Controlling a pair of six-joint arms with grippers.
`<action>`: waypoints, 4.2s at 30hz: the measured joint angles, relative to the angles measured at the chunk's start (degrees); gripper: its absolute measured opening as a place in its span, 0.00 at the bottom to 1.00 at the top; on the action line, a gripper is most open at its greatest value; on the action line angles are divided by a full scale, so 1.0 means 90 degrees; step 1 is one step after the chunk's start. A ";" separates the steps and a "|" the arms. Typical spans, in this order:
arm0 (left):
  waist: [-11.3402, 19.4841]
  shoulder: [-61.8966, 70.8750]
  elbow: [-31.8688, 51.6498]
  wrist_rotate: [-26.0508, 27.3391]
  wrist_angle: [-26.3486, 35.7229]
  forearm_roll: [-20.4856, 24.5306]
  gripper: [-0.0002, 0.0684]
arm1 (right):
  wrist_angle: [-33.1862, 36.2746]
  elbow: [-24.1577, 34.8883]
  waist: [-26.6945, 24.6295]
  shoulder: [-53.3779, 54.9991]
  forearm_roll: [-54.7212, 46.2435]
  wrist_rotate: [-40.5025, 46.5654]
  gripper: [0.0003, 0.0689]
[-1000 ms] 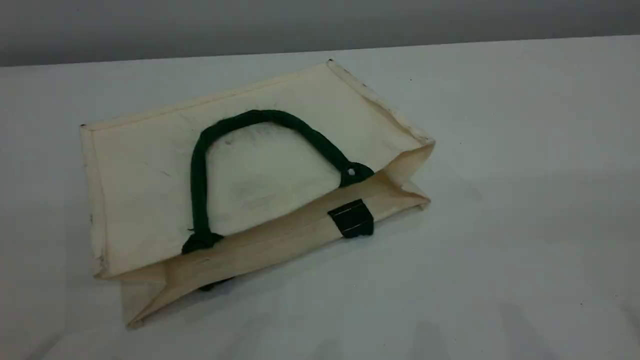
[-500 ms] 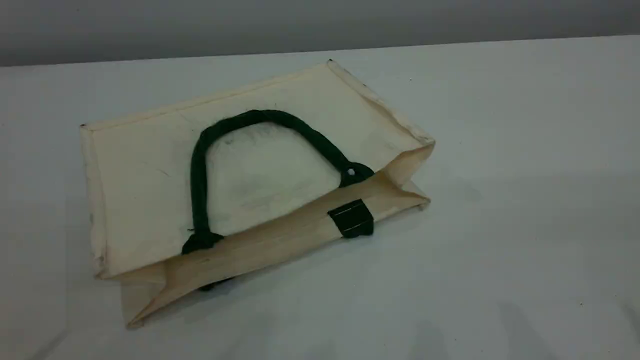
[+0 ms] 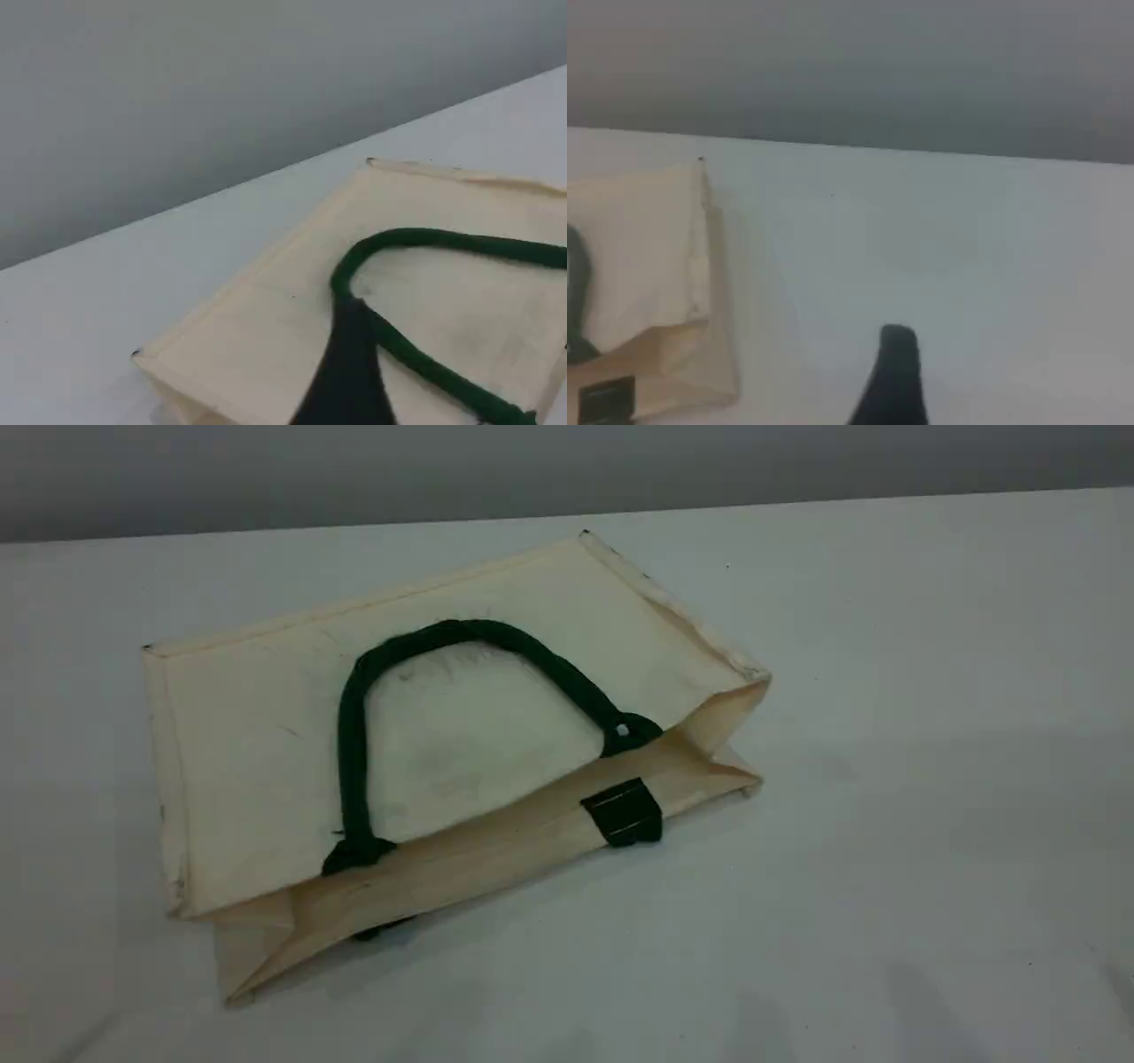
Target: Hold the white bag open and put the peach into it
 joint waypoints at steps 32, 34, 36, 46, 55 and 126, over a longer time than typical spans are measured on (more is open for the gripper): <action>0.0000 0.0000 0.0000 -0.0006 -0.0006 0.0000 0.81 | 0.1187 0.0000 -0.1830 -0.3113 -0.3875 -0.0002 0.84; 0.0000 0.0000 0.0000 -0.0006 -0.0006 0.0000 0.81 | 0.1336 0.0000 -0.1851 -0.3362 -0.3875 -0.0002 0.84; 0.0000 0.0000 0.0000 -0.0006 -0.0006 0.0000 0.81 | 0.1467 0.0000 -0.1851 -0.3542 -0.3875 -0.0002 0.84; 0.0000 0.0000 0.0000 -0.0006 -0.0006 0.0000 0.81 | 0.1550 0.0000 -0.1845 -0.3556 -0.3809 0.0003 0.84; 0.0000 0.0000 0.0000 -0.0006 -0.0006 0.0000 0.81 | 0.1530 0.0000 -0.1845 -0.3556 -0.3269 0.0343 0.84; 0.0000 0.0000 0.0000 -0.0006 -0.0005 0.0000 0.81 | 0.3498 0.0035 -0.1845 -0.3556 -0.4841 0.4259 0.84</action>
